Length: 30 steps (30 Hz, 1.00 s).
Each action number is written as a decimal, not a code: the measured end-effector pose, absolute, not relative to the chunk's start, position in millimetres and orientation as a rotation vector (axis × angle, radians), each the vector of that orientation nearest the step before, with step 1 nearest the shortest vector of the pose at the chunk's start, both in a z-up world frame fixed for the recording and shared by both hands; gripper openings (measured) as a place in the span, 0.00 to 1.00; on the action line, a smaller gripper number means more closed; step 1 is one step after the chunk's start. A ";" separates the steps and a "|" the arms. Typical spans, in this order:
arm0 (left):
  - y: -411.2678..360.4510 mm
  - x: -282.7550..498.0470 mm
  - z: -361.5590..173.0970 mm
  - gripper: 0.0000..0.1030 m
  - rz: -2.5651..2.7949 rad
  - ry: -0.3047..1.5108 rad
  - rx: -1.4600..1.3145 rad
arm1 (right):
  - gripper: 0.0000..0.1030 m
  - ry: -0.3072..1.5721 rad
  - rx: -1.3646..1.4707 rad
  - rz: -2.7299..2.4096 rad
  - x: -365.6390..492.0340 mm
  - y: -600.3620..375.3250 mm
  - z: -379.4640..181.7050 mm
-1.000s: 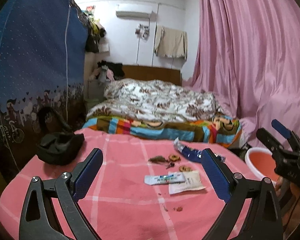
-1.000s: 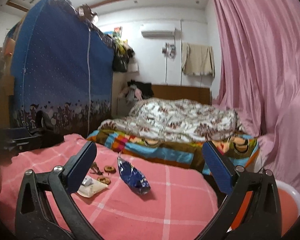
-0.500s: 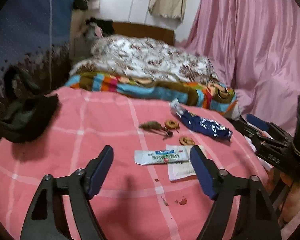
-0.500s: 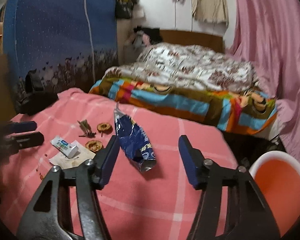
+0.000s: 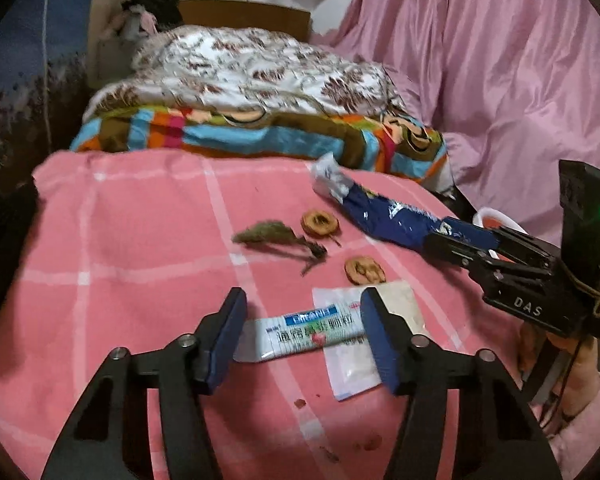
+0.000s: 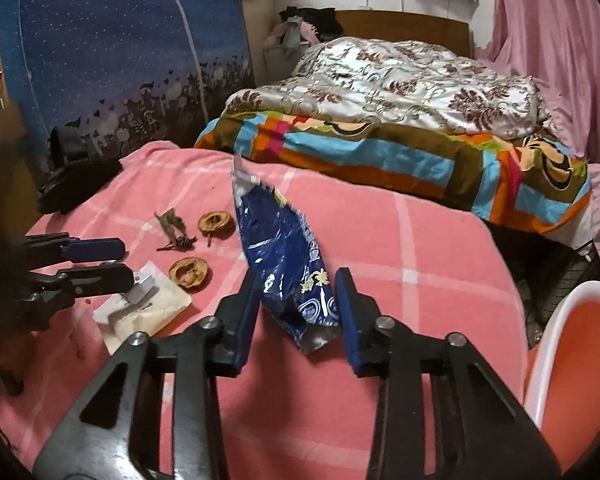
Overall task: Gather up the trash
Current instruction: 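Grasp the white medicine tube with the left tool while the right tool grasps the blue packet, then carry both items to the orange bucket and open both tools over it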
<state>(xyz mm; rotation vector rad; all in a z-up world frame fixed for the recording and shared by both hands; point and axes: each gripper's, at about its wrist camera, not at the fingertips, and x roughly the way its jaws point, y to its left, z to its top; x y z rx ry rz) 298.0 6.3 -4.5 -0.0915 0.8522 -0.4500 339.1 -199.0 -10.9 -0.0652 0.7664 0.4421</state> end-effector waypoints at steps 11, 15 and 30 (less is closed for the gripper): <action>5.4 275.9 -2.8 0.47 -0.532 0.894 -0.043 | 0.25 0.770 -0.078 0.461 325.0 -196.3 -12.9; 2.9 278.2 -6.8 0.33 -0.474 0.910 -0.026 | 0.24 0.768 -0.071 0.465 320.3 -197.3 -12.5; 7.1 277.0 -1.1 0.07 -0.354 0.886 -0.066 | 0.23 0.690 -0.042 0.492 295.1 -198.9 -3.7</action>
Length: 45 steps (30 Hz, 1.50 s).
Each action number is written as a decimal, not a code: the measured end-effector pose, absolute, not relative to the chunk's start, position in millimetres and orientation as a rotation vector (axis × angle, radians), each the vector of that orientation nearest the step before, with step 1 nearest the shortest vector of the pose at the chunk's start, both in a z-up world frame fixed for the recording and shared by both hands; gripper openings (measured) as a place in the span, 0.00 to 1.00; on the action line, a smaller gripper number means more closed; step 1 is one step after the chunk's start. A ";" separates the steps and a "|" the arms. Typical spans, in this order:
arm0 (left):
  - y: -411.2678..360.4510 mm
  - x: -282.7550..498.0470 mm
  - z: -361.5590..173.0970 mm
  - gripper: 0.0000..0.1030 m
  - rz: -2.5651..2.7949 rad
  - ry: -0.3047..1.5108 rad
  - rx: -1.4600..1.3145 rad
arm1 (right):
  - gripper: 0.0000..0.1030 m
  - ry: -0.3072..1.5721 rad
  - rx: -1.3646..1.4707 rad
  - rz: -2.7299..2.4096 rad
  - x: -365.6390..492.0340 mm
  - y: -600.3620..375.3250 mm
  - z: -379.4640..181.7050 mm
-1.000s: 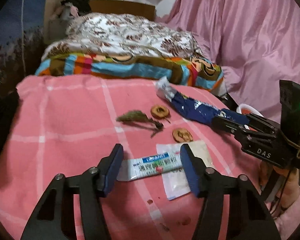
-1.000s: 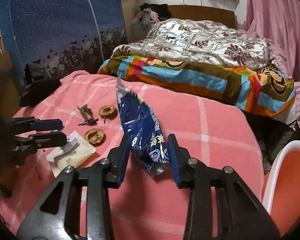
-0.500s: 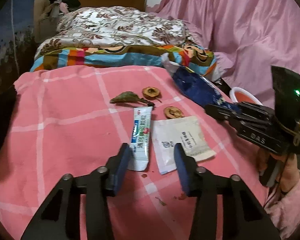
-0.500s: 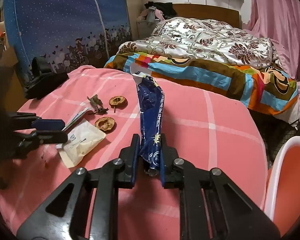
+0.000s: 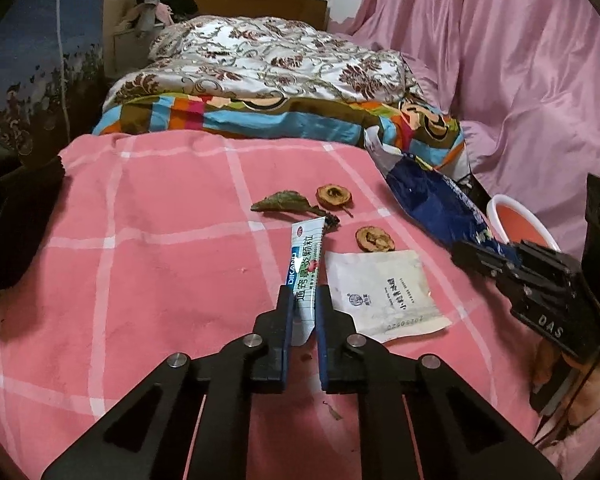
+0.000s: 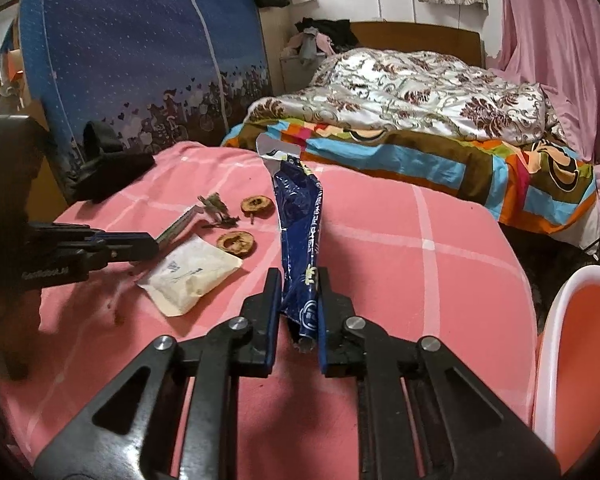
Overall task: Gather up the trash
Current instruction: 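Carry both items to the orange bucket and open both tools over it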
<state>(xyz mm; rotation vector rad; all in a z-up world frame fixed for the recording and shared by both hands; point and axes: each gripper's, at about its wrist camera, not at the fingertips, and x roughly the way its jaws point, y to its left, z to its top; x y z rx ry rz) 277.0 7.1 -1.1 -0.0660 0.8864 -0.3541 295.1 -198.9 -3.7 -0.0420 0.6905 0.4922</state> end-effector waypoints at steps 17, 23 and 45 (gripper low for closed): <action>-8.8 235.6 48.8 0.01 -0.345 0.641 -0.102 | 0.22 0.411 0.005 0.460 250.5 -222.1 36.8; -36.2 210.0 84.0 0.02 -0.417 0.435 -0.120 | 0.23 0.223 0.032 0.394 223.4 -247.6 64.5; -193.1 160.2 136.6 0.02 -0.705 0.100 0.014 | 0.23 0.020 0.101 0.011 143.0 -379.4 97.0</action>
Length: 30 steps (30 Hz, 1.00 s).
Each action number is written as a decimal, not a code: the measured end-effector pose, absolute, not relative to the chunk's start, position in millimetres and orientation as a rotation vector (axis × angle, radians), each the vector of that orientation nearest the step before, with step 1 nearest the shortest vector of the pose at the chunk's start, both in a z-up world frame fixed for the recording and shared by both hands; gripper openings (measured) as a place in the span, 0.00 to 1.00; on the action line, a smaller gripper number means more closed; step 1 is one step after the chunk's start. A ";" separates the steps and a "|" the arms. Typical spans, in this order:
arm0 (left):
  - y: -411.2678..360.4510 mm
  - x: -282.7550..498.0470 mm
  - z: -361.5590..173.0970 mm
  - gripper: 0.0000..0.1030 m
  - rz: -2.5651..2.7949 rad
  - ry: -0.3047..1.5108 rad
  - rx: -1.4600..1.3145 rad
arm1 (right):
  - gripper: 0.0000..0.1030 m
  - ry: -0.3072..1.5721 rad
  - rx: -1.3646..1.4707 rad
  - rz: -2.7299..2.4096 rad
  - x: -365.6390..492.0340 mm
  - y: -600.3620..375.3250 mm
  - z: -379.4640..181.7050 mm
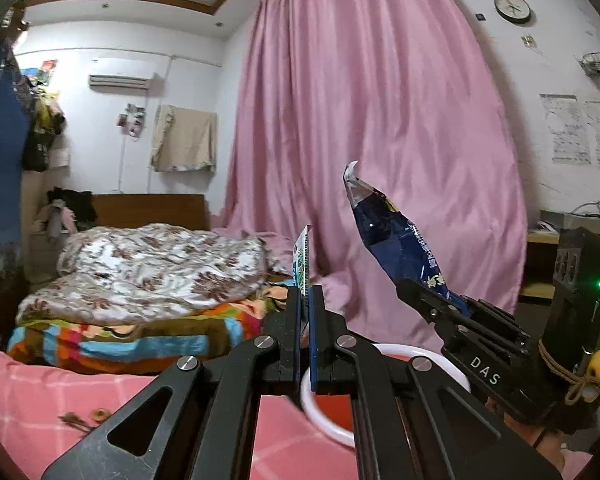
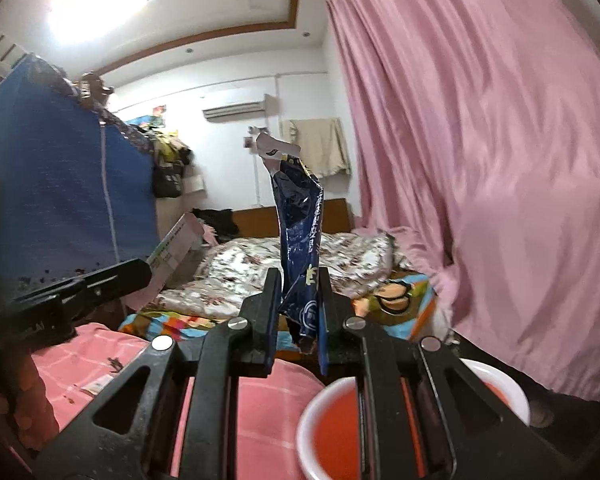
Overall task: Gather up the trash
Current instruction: 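Carry both items to the orange bucket and open both tools over it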
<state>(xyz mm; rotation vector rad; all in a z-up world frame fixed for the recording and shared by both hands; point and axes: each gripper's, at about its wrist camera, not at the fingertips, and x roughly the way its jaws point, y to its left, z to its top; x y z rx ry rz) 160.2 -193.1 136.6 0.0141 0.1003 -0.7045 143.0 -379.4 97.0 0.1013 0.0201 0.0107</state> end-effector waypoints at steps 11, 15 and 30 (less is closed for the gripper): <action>-261.7 182.1 113.3 0.02 -0.796 0.291 0.034 | 0.23 0.136 0.161 -0.073 154.3 -412.3 83.3; -274.2 188.7 104.7 0.02 -0.818 0.351 0.030 | 0.23 0.187 0.182 -0.098 157.3 -423.1 73.7; -302.2 206.6 73.4 0.02 -0.839 0.544 0.053 | 0.24 0.332 0.292 -0.138 170.9 -465.0 45.0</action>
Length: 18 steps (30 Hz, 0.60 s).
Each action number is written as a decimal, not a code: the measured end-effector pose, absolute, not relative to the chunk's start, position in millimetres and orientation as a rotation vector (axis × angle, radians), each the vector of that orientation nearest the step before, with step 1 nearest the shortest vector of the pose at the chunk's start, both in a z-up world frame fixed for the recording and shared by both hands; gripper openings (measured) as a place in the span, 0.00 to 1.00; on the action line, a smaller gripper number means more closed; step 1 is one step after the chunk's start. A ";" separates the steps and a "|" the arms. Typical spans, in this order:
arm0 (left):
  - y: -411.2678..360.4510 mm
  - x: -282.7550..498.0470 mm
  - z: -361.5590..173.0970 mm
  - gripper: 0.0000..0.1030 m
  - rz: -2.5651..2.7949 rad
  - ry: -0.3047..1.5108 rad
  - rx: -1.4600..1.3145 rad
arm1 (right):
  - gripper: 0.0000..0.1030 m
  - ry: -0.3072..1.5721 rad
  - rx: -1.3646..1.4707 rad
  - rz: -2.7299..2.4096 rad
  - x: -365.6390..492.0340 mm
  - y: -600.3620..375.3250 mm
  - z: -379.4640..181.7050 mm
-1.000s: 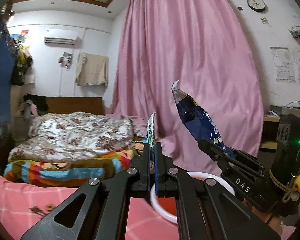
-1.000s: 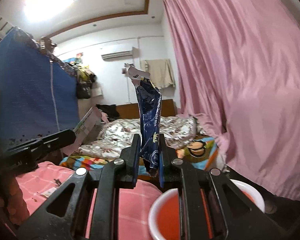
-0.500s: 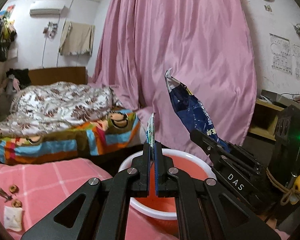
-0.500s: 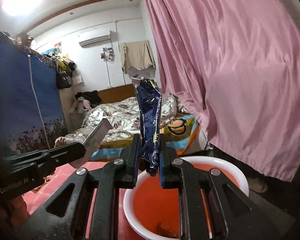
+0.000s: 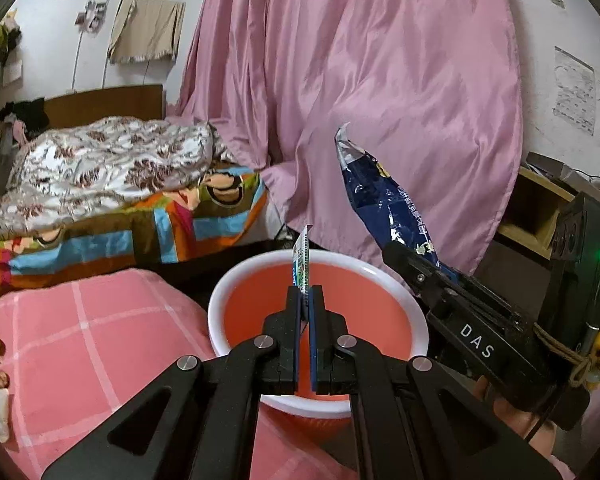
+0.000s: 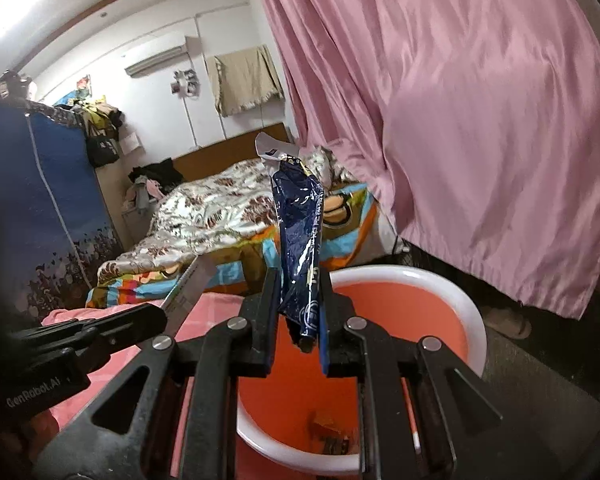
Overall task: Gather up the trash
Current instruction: 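Carry both items to the orange bucket and open both tools over it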
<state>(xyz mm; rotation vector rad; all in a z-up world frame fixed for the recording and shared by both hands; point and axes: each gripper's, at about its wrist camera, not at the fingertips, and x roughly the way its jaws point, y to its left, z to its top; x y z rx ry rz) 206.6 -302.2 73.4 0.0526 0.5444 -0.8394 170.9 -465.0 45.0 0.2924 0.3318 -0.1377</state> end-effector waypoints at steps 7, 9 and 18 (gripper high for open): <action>-307.7 226.8 60.1 0.02 -0.816 0.660 0.001 | 0.25 0.399 0.311 -0.145 178.1 -472.6 32.0; -307.4 231.1 57.3 0.02 -0.815 0.682 -0.016 | 0.25 0.410 0.310 -0.149 178.9 -474.0 29.8; -312.4 245.1 45.4 0.02 -0.811 0.766 -0.040 | 0.31 0.437 0.305 -0.169 180.0 -478.6 25.4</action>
